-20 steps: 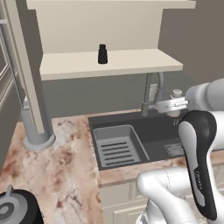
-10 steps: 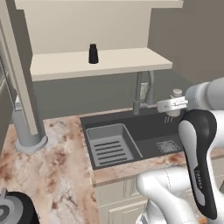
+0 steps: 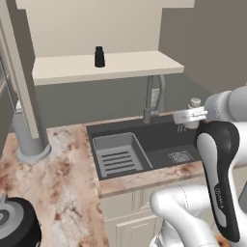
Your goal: Take 2 condiments from the cabinet and move them on the counter near the stove.Make sure the condiments are lined up with each other, next to each other.
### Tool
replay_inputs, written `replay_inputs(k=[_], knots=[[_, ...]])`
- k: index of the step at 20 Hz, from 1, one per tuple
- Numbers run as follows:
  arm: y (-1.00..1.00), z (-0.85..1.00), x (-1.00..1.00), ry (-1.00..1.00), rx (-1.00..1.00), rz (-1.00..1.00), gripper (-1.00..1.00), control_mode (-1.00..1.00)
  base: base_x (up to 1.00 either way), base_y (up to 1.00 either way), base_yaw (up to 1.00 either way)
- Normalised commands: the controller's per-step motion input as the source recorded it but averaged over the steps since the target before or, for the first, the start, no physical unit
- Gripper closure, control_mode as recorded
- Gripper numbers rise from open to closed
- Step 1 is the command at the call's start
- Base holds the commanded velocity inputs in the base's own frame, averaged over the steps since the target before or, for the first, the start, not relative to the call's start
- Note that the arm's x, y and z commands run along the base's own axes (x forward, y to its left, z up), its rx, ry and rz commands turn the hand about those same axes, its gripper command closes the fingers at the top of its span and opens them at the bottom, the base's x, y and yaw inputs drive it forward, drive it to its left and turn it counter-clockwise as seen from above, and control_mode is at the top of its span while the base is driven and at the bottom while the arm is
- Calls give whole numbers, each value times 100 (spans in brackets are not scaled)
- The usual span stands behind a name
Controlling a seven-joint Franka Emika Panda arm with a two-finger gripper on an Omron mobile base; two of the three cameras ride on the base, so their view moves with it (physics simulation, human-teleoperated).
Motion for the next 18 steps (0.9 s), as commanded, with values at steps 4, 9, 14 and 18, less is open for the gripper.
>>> replay_inputs(k=[4,9,14,18], knots=[[0,0,0,0,0,0,100,100,-27,-30,4],[0,0,0,0,0,0,100,100,-29,-52,-4],[0,0,0,0,0,0,100,100,-33,-69,-25],[0,0,0,0,0,0,100,100,-38,-75,-29]])
